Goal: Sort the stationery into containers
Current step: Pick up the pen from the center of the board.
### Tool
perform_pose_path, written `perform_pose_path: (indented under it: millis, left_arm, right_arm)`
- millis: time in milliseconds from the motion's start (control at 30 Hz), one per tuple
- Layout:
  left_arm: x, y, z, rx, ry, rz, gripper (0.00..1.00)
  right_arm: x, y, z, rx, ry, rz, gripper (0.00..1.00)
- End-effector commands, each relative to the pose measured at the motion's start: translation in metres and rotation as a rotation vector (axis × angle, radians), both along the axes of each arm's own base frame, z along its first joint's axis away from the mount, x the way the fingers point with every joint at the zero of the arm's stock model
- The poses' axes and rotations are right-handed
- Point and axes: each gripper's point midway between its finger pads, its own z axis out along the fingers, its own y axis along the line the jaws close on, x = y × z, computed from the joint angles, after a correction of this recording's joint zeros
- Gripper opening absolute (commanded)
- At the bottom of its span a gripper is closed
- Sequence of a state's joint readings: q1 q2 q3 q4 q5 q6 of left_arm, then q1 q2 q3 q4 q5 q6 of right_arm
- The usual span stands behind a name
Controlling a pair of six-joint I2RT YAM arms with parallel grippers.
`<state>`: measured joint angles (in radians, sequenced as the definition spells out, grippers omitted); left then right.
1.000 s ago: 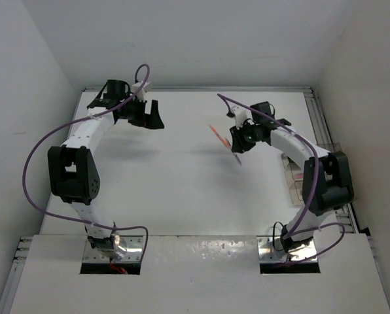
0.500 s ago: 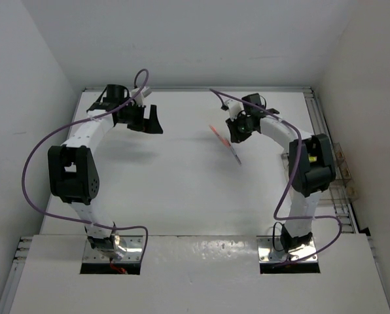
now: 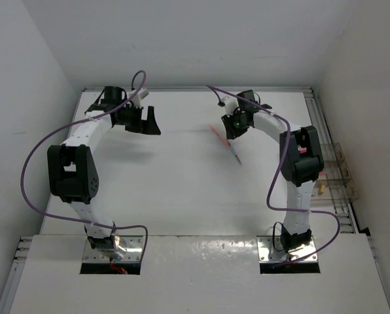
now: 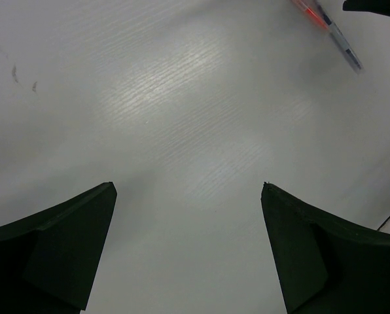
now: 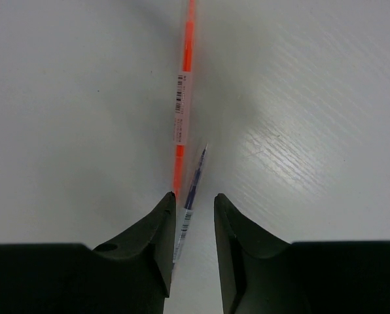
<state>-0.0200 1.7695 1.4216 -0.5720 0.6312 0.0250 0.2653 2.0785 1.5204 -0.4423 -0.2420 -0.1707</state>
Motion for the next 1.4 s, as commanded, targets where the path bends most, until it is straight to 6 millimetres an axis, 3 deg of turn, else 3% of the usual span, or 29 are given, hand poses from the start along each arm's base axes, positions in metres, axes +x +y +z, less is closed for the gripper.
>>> perform_pose_path:
  millis: [0,367,400,700,933,1367]
  left_arm:
    - [0.004,0.003,0.004,-0.017,-0.025,-0.002,1.00]
    - [0.002,0.005,-0.002,-0.015,-0.006,-0.008,1.00]
    - [0.004,0.015,-0.002,-0.016,-0.005,0.016,1.00]
    - [0.005,0.024,-0.004,-0.015,0.004,0.033,1.00]
    - [0.007,0.027,-0.004,-0.018,0.006,0.035,1.00]
    - [0.009,0.029,-0.003,-0.024,0.013,0.038,1.00]
  right_arm:
    - [0.016,0.007,0.008,0.003,-0.042,-0.018,0.30]
    - [0.020,0.009,-0.008,-0.022,-0.039,-0.006,0.29]
    - [0.021,0.009,-0.010,-0.024,-0.038,-0.005,0.30]
    - [0.031,0.006,-0.018,-0.039,-0.044,-0.018,0.29]
    - [0.027,0.004,-0.026,-0.055,-0.026,-0.001,0.26]
    - [0.020,-0.020,-0.038,-0.156,0.054,0.008,0.23]
